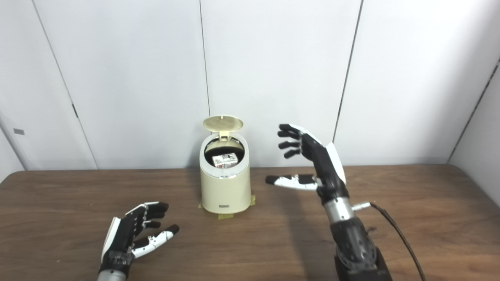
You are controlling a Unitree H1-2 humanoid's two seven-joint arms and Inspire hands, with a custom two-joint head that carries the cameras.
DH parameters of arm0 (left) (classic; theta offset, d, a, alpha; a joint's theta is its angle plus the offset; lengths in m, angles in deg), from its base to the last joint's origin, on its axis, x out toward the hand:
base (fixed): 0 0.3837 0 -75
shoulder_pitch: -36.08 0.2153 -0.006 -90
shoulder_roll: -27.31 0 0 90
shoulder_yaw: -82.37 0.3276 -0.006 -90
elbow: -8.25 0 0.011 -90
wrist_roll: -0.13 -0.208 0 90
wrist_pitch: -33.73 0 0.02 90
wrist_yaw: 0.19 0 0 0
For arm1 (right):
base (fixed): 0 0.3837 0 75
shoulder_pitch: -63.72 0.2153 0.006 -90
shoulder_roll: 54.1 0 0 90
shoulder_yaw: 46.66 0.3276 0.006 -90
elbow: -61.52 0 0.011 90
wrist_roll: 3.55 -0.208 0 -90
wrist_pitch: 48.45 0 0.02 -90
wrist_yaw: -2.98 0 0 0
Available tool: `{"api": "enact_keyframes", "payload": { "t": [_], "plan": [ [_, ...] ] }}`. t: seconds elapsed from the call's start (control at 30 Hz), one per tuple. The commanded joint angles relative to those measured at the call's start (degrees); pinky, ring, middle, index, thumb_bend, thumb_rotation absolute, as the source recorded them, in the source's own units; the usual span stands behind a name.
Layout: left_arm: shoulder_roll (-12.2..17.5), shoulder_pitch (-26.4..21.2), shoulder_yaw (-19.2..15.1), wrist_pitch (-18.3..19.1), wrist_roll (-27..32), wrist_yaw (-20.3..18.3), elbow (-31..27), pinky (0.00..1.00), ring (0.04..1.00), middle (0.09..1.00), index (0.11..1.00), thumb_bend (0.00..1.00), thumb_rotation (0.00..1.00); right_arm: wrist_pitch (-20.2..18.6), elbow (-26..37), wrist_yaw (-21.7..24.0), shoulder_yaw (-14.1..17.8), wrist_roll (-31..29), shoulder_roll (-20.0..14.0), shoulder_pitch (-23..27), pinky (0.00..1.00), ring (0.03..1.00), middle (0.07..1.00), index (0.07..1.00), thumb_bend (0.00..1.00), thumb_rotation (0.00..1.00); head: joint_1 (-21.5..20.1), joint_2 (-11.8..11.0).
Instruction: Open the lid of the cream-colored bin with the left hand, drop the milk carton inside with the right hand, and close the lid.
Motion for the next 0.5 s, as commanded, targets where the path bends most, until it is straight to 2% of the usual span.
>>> {"api": "enact_keyframes", "payload": {
  "t": [0.0,0.07,0.13,0.2,0.3,0.33,0.47],
  "plan": [
    [0.6,-1.0,-0.1,-2.2,-0.3,0.4,-1.4,0.65,0.713,0.733,0.713,0.71,0.14,-1.6,3.6,3.4,-0.3,-4.5,-0.7,-0.3,0.55,0.678,0.796,0.798,0.77,0.08,0.1,0.0],
    [0.5,-1.0,-0.1,-3.3,0.3,0.2,-2.2,0.65,0.714,0.744,0.745,0.7,0.15,-4.0,6.1,5.6,-1.0,-6.2,-1.0,-2.2,0.55,0.687,0.806,0.81,0.79,0.15,0.4,-0.1],
    [0.4,-1.1,-0.2,-4.7,1.5,-0.1,-2.5,0.64,0.718,0.754,0.776,0.71,0.16,-5.6,7.7,6.6,-1.5,-6.6,-0.8,-3.8,0.55,0.687,0.807,0.82,0.8,0.16,0.5,-0.2],
    [0.4,-1.2,-0.1,-5.2,1.9,-0.4,-3.0,0.63,0.718,0.76,0.797,0.71,0.18,-5.9,8.0,7.2,-1.5,-7.4,-0.2,-4.7,0.56,0.693,0.811,0.828,0.8,0.18,0.5,-0.3],
    [0.7,-1.8,0.4,-5.2,1.3,-0.8,-3.8,0.63,0.745,0.803,0.858,0.75,0.26,-5.3,7.5,6.7,-1.0,-8.8,1.3,-6.1,0.58,0.71,0.824,0.844,0.83,0.24,0.2,-0.5],
    [0.9,-2.2,0.5,-4.8,1.3,-1.1,-4.1,0.65,0.767,0.825,0.886,0.79,0.29,-5.5,7.4,6.5,-0.8,-8.9,1.6,-6.4,0.57,0.715,0.827,0.845,0.82,0.25,0.2,-0.5],
    [1.7,-5.7,0.9,-3.1,1.4,-2.8,-4.7,0.68,0.794,0.843,0.906,0.84,0.33,-5.4,6.6,6.4,-0.2,-9.1,2.2,-6.4,0.56,0.714,0.827,0.849,0.8,0.22,0.5,-0.9]
  ]
}}
